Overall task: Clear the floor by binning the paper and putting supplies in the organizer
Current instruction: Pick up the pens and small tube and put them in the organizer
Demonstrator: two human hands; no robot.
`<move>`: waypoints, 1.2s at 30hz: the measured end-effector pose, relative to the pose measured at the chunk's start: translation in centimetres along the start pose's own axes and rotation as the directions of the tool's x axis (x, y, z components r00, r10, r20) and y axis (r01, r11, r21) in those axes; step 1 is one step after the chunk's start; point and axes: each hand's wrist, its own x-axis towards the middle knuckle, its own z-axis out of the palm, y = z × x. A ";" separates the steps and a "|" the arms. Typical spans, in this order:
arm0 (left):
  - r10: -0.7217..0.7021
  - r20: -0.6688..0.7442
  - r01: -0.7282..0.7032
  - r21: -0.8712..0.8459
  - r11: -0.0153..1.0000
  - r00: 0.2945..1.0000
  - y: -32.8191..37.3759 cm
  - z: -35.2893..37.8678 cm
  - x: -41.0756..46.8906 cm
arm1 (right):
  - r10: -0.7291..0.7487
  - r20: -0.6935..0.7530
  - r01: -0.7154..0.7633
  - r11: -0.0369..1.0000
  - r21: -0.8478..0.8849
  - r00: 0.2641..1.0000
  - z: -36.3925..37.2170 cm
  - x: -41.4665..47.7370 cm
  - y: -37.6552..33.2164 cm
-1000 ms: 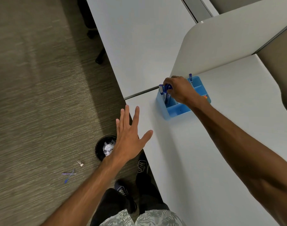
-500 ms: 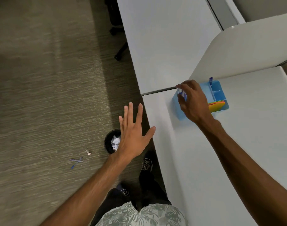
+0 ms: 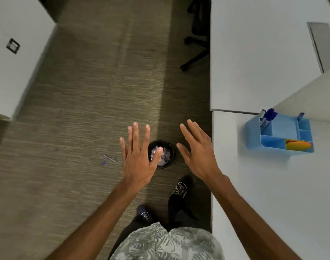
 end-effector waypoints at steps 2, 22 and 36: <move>-0.056 -0.019 0.055 -0.013 0.998 0.998 -2.4 -1.4 -2.0 | -0.028 0.061 0.029 1.000 -0.009 0.998 1.5 -0.4 -2.6; -0.468 -0.167 0.447 -0.150 0.882 0.868 -21.2 -6.4 -17.1 | -0.164 0.331 0.171 0.985 0.010 0.929 12.3 -0.2 -20.6; -0.533 -0.077 0.523 -0.122 0.844 0.842 -30.2 -2.2 -10.0 | -0.287 0.511 0.334 0.943 0.001 0.810 21.2 10.4 -21.3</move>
